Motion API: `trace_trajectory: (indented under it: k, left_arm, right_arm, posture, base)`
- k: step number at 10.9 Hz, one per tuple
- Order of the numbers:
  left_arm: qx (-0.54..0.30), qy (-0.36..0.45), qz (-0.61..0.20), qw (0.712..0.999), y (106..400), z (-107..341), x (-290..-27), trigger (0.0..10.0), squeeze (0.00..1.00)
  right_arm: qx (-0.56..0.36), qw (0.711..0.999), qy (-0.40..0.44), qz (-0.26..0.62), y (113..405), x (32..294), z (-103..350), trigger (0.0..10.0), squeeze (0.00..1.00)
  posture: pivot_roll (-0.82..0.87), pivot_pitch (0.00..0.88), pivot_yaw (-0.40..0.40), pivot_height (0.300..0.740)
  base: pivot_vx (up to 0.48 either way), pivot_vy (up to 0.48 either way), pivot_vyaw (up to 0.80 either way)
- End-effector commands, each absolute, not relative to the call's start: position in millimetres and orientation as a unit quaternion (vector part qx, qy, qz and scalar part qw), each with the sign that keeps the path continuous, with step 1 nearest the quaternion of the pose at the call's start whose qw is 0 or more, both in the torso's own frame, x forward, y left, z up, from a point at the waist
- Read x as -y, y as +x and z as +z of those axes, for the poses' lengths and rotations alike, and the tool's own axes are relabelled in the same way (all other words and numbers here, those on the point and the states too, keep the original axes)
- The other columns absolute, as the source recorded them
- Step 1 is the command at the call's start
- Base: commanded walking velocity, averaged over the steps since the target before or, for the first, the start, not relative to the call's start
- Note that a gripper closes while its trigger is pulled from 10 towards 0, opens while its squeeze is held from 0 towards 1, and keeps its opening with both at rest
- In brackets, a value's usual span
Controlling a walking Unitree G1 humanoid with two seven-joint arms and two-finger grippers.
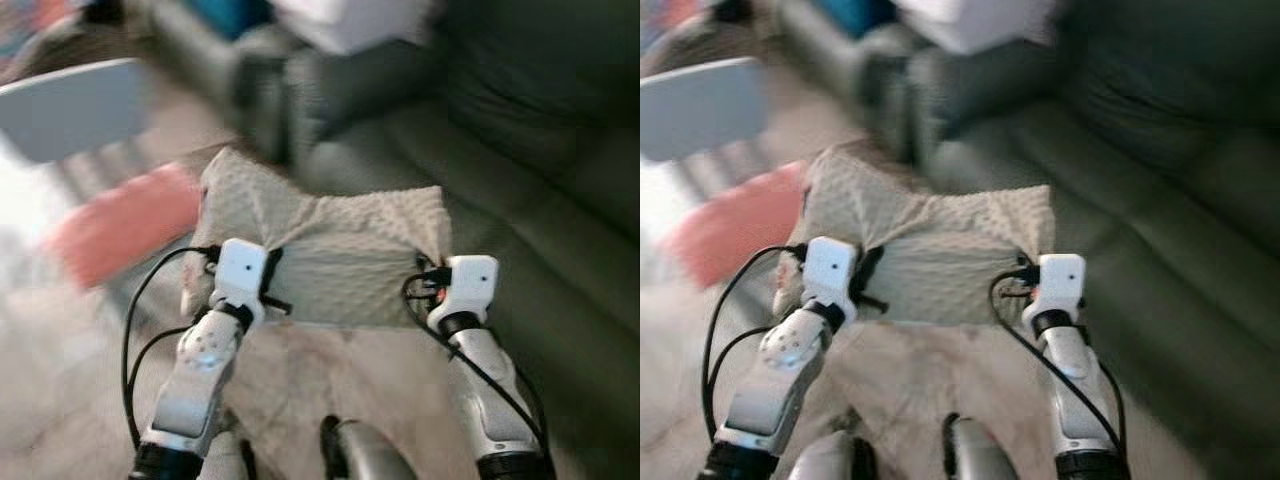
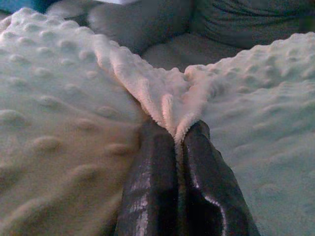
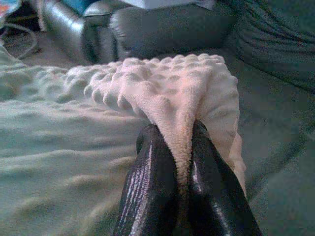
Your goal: Move the pillow to the sofa
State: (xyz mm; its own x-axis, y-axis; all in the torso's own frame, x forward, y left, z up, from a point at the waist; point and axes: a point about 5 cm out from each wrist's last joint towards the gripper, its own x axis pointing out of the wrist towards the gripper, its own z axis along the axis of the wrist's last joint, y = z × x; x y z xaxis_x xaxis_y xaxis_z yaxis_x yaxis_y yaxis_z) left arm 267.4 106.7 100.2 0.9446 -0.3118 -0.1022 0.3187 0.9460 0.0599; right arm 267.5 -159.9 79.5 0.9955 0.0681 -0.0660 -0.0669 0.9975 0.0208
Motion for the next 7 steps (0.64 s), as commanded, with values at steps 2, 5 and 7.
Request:
trace_trajectory:
  k: [2, 5, 7]
  left_arm:
    - [-0.031, 0.029, -0.166, 0.985, 268, 106, -104, 10.0, 0.00]
    - [-0.026, 0.026, -0.178, 0.983, 264, 105, -102, 10.0, 0.00]
    - [-0.035, 0.036, -0.163, 0.985, 262, 97, -112, 10.0, 0.00]
  right_arm:
    - [-0.030, 0.999, 0.002, 0.010, 267, 173, 82, 10.0, 0.00]
    - [-0.031, 1.000, -0.003, 0.003, 265, 177, 82, 10.0, 0.00]
    - [-0.029, 1.000, -0.007, -0.008, 258, 179, 83, 10.0, 0.00]
  posture:
    - [-0.04, 0.158, -0.047, 0.740]
    - [-0.04, 0.164, -0.049, 0.740]
    - [-0.04, 0.168, -0.051, 0.740]
  base:
    - [0.000, 0.000, -0.80]
    - [0.000, 0.000, -0.80]
    - [0.000, 0.000, -0.80]
